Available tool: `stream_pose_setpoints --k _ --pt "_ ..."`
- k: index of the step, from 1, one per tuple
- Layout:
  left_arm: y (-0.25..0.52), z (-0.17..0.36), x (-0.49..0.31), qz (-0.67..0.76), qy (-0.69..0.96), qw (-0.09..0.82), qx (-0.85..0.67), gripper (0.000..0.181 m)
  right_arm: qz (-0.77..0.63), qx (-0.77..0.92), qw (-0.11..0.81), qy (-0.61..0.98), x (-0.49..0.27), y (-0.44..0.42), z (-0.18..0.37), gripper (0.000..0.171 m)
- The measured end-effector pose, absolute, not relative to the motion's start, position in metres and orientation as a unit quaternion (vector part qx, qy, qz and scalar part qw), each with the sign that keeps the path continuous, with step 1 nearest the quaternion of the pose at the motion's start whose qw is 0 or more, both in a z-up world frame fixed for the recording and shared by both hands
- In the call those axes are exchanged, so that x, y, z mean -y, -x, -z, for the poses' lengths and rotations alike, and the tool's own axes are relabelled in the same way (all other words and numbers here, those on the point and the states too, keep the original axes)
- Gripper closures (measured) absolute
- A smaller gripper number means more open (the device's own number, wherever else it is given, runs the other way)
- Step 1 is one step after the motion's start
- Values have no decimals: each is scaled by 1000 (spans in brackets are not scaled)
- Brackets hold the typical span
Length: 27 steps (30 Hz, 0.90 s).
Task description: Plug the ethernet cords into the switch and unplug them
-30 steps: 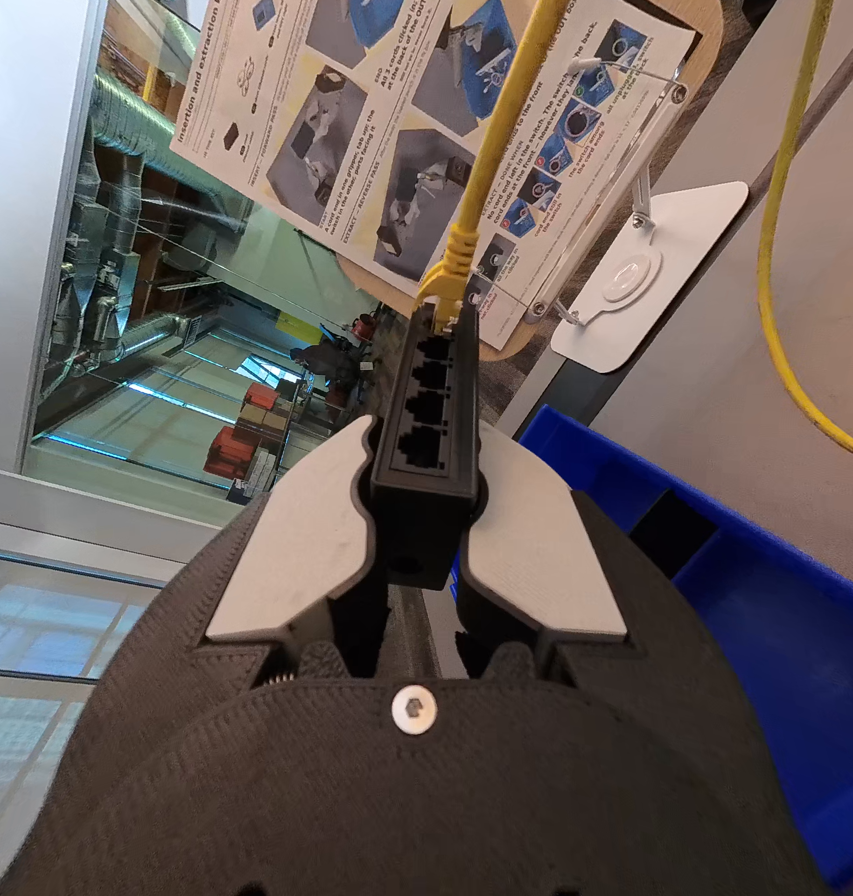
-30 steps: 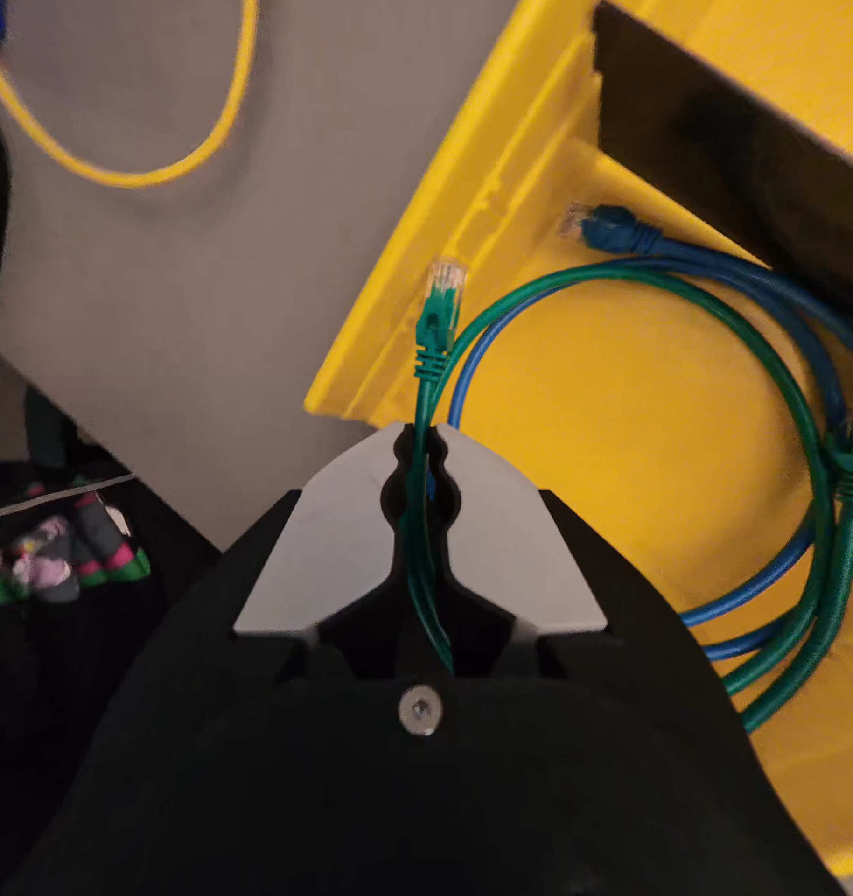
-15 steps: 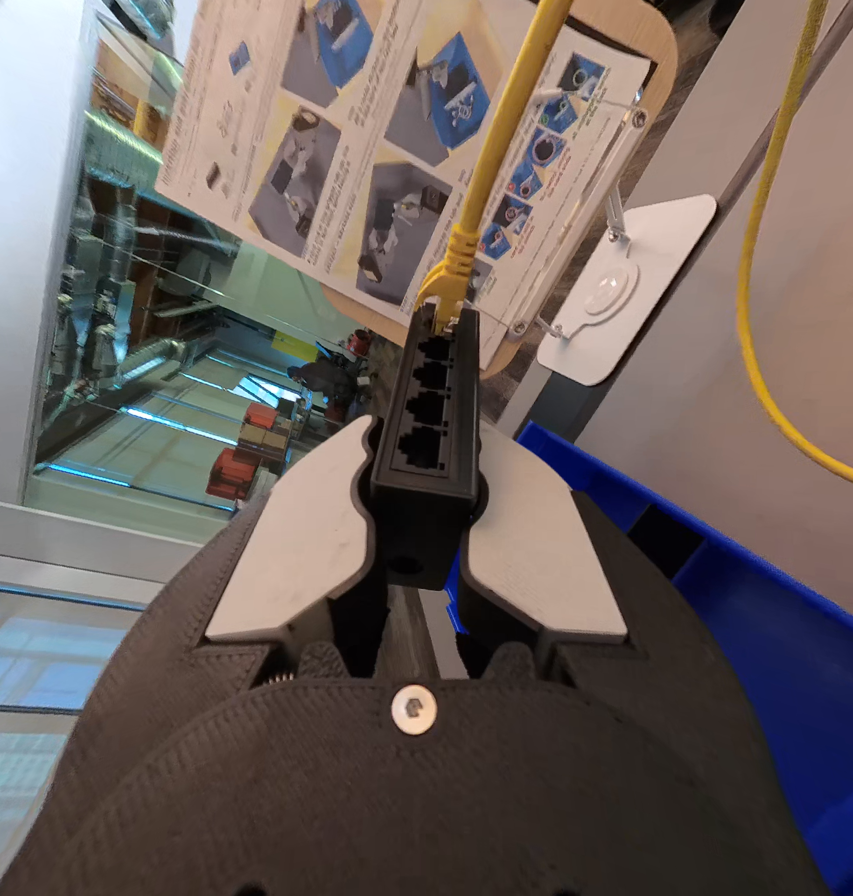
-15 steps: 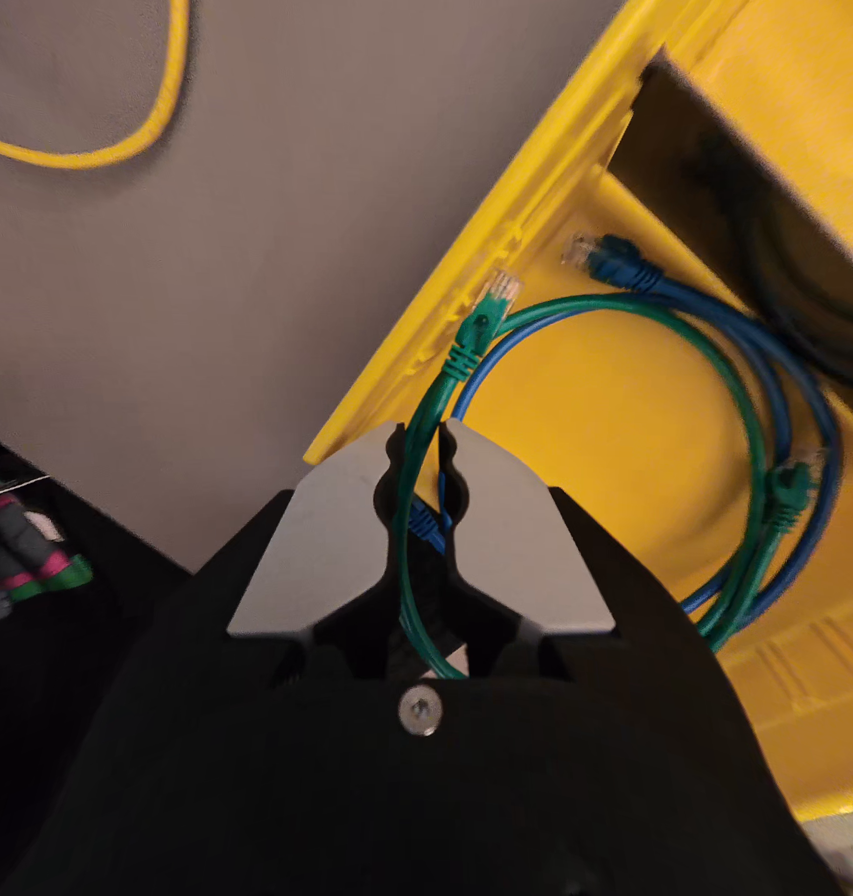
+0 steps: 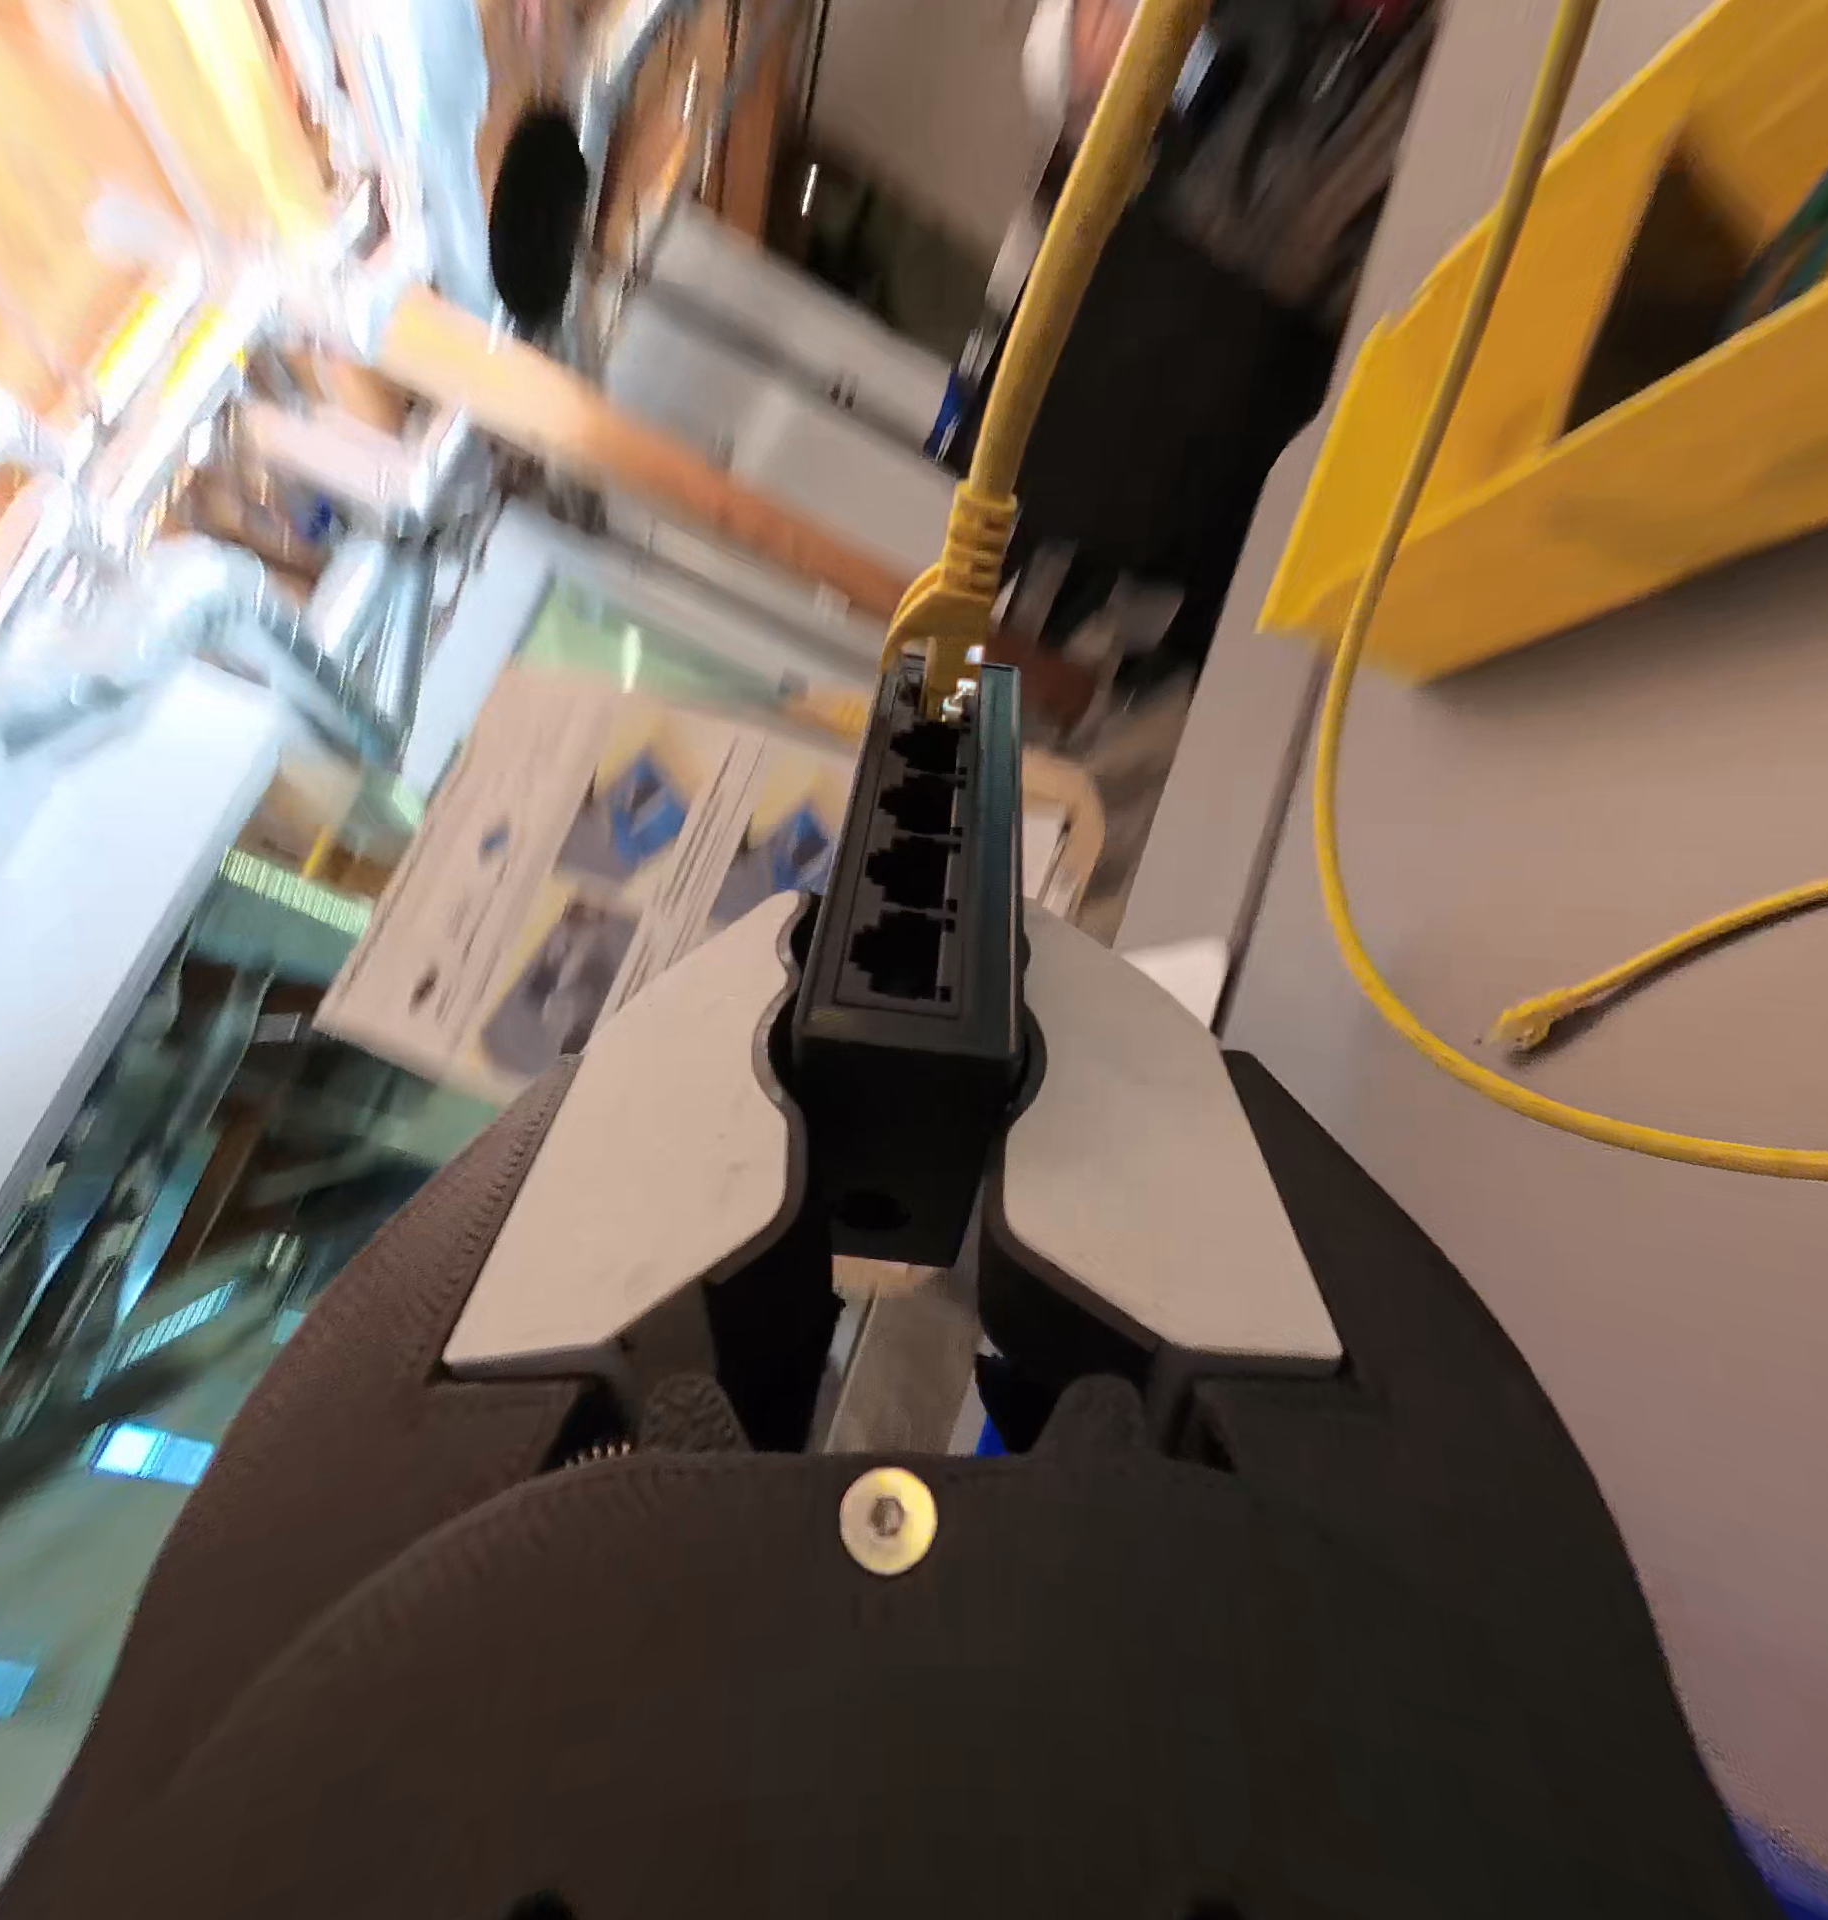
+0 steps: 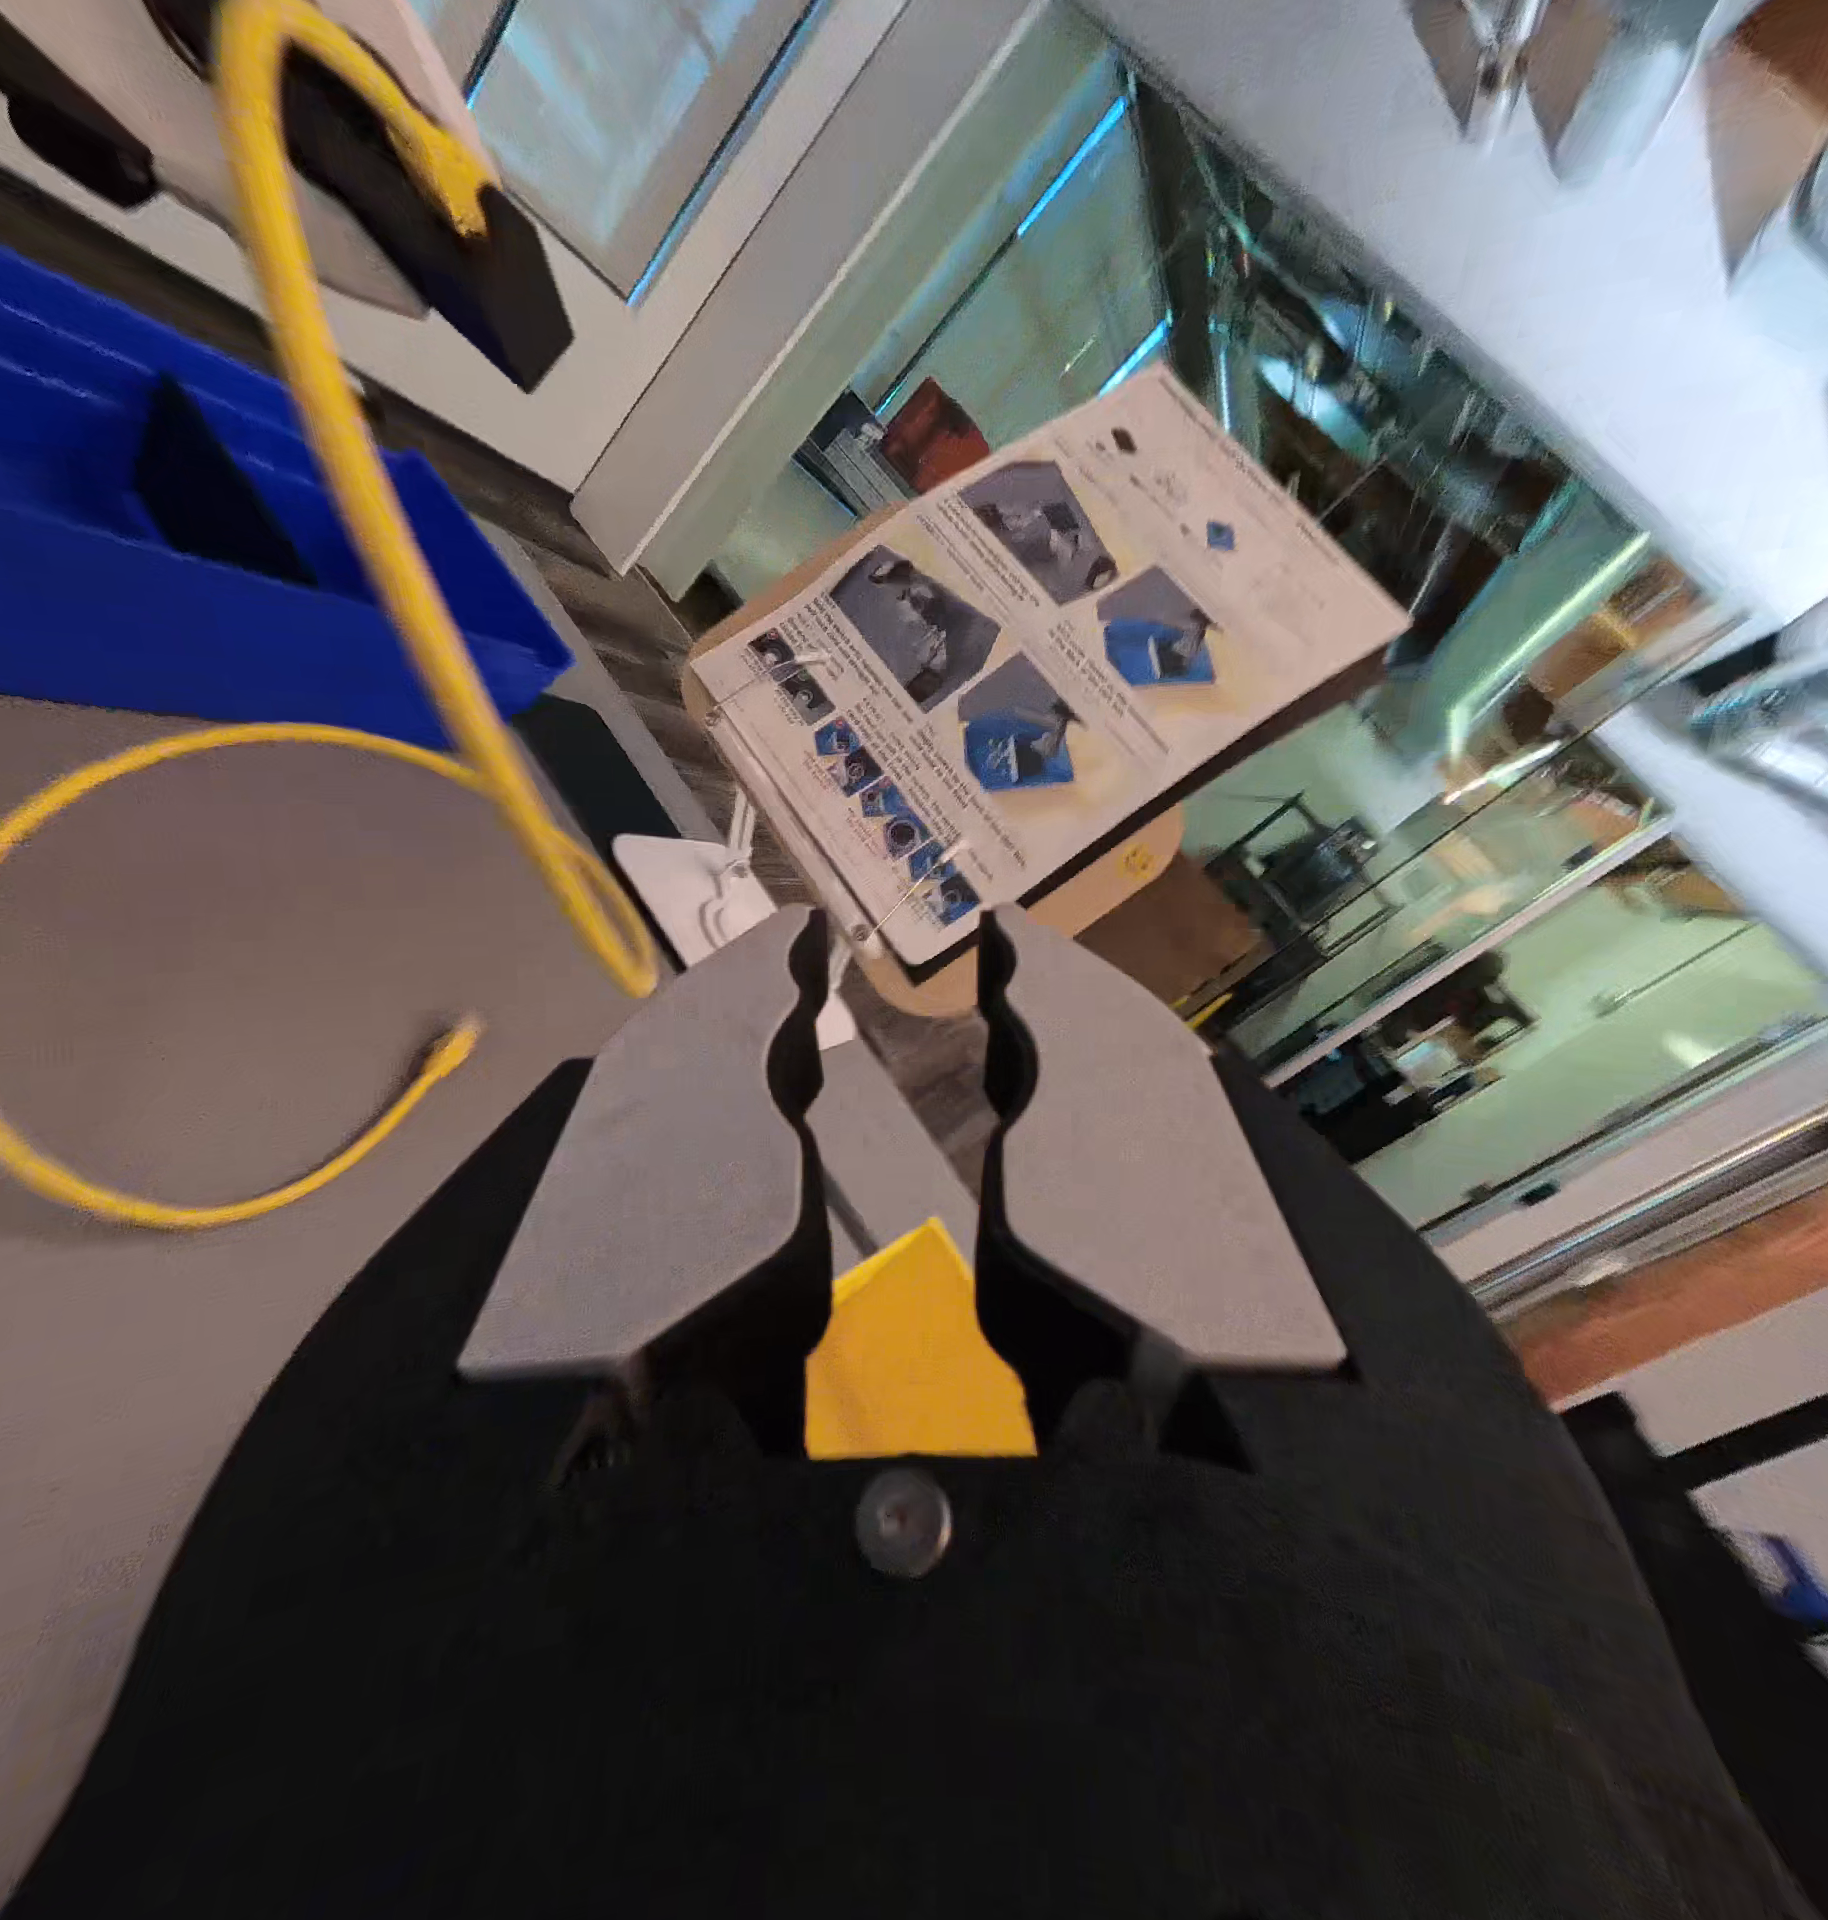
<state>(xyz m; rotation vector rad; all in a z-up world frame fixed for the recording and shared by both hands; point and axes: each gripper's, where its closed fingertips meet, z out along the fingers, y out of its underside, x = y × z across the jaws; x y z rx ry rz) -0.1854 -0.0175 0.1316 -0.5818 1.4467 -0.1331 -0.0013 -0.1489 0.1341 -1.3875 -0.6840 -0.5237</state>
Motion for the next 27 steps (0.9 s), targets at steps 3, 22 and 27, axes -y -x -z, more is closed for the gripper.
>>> stream_pose_setpoints --k 3,22,27 --pt "177 -132 45 90 230 707 -663 151 252 354 648 625 125 23 -130 143" --pt "160 -113 47 12 238 672 -701 151 343 564 555 506 81 158 -131 156" --pt "152 -114 40 -42 238 683 -689 151 340 564 519 544 75 148 -128 156"
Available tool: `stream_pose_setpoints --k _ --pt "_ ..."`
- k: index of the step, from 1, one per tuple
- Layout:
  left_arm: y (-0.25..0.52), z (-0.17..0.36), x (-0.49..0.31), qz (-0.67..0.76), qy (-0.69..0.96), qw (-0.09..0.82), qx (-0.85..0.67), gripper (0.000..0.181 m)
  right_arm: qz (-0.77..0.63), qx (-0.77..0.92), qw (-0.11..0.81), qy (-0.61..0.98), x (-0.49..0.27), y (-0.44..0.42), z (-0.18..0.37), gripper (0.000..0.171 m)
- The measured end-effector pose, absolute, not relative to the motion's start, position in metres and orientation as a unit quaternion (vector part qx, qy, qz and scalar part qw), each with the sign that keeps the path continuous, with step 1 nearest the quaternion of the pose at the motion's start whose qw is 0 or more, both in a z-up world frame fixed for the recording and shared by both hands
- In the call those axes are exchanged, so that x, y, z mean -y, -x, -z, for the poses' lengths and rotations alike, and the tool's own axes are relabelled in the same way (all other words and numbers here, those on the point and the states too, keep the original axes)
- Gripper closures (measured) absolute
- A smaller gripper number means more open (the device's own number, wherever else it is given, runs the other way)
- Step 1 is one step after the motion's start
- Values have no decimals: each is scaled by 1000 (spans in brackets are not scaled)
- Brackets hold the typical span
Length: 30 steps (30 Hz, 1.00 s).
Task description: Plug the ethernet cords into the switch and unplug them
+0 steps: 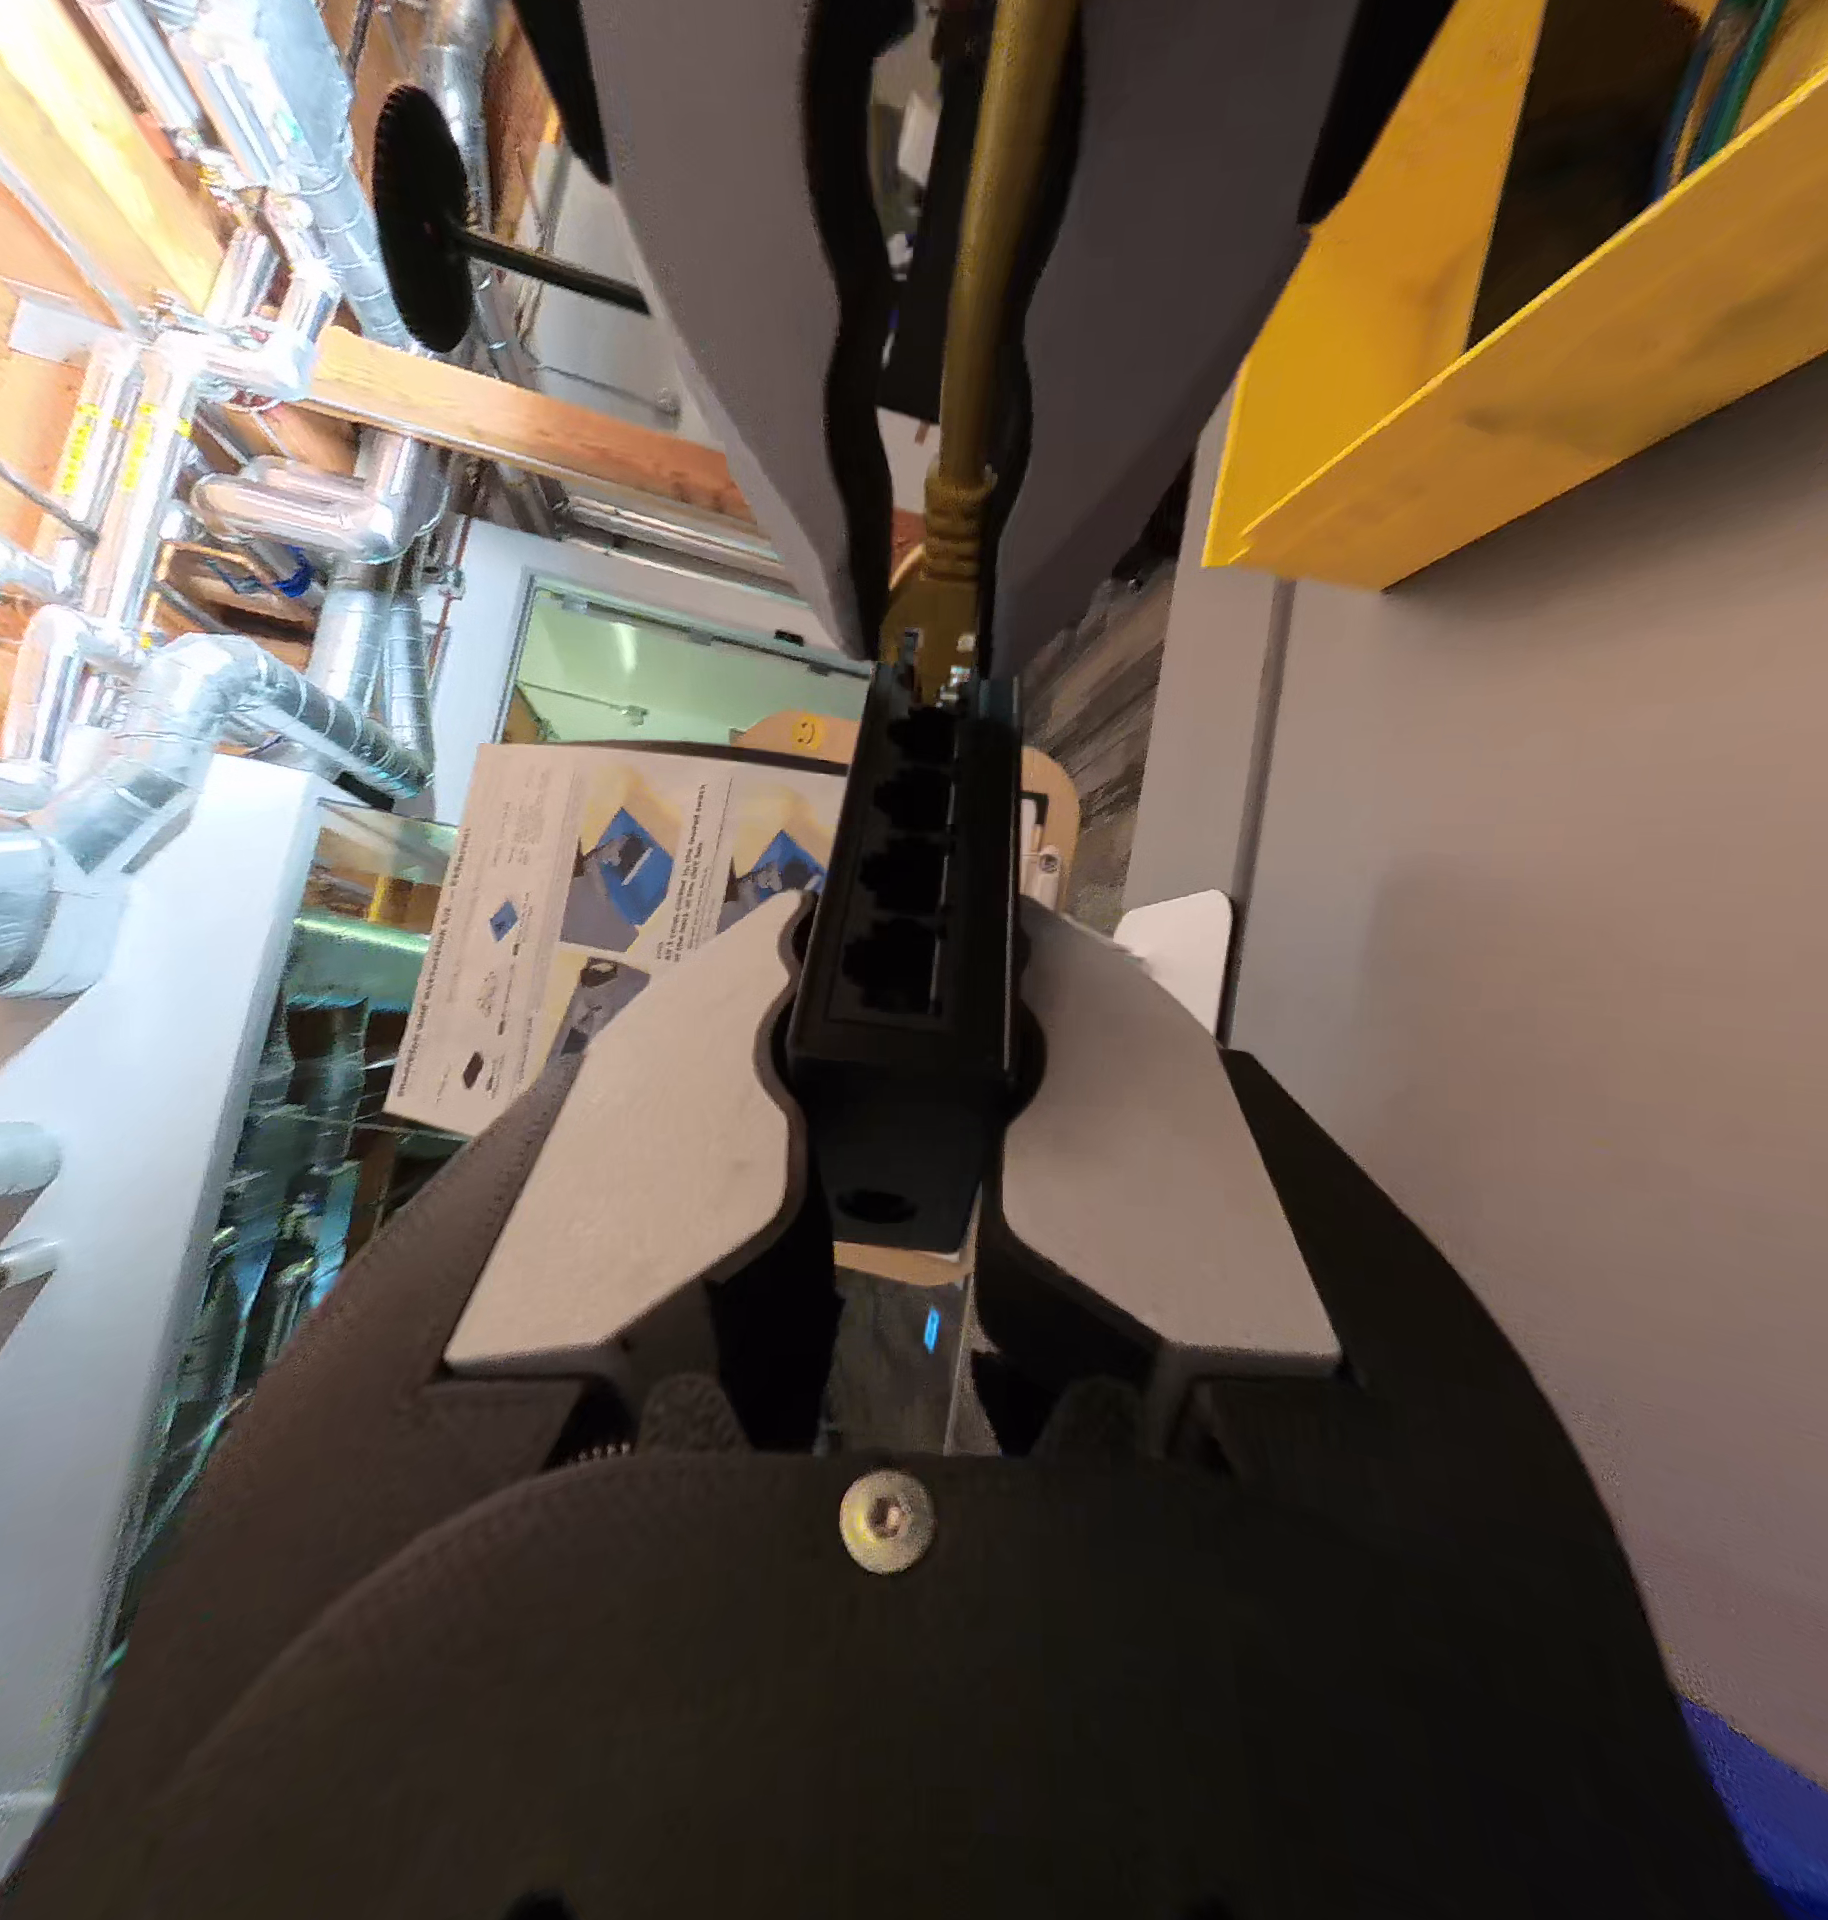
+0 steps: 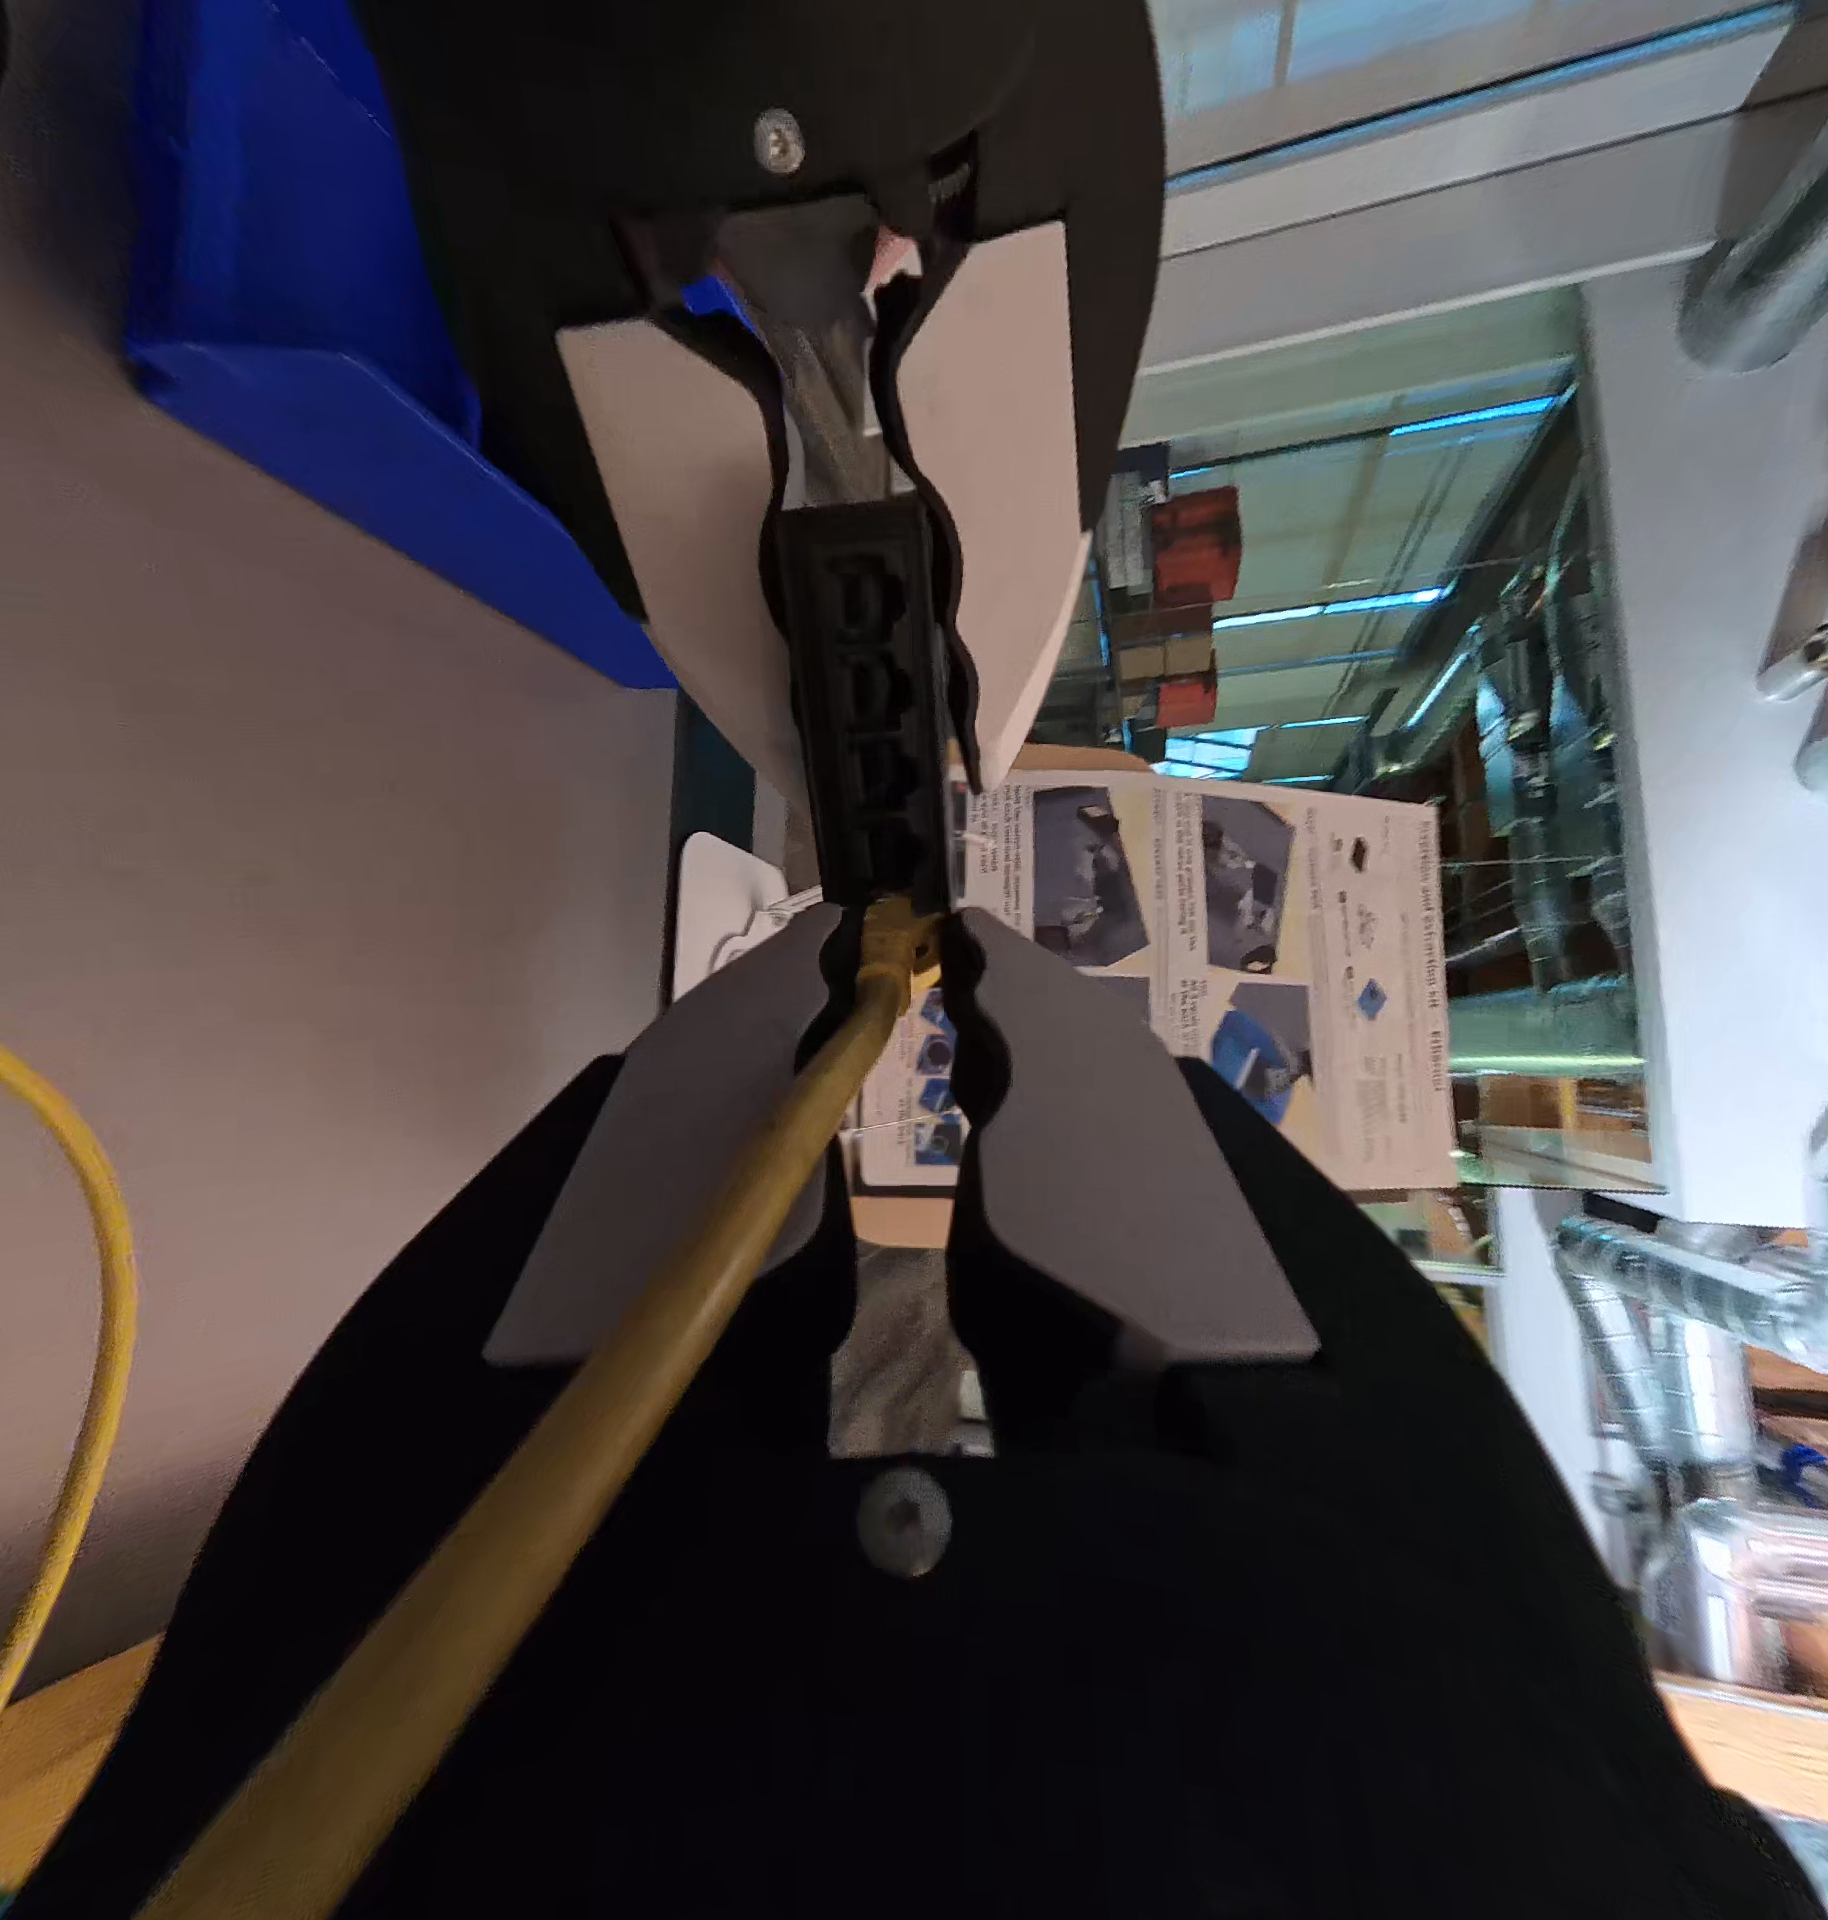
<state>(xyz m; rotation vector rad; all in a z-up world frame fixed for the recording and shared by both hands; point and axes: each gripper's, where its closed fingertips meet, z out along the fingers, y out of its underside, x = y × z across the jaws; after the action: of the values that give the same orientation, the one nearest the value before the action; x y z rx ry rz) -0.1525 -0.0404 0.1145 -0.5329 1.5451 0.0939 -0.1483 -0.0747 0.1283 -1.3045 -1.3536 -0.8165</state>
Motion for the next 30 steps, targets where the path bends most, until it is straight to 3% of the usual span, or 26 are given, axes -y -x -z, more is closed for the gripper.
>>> stream_pose_setpoints --k 17,26,28,30 --pt "122 -88 15 8 297 657 -693 150 253 575 376 681 54 117 -105 155" --pt "112 -77 17 17 310 640 -703 150 230 543 388 708 62 108 -95 155" --pt "136 -87 -47 -144 395 661 -622 153 136 565 373 723 85 128 -81 158" --pt "159 -76 -79 -103 448 624 -632 152 209 572 351 711 88 109 -70 157"
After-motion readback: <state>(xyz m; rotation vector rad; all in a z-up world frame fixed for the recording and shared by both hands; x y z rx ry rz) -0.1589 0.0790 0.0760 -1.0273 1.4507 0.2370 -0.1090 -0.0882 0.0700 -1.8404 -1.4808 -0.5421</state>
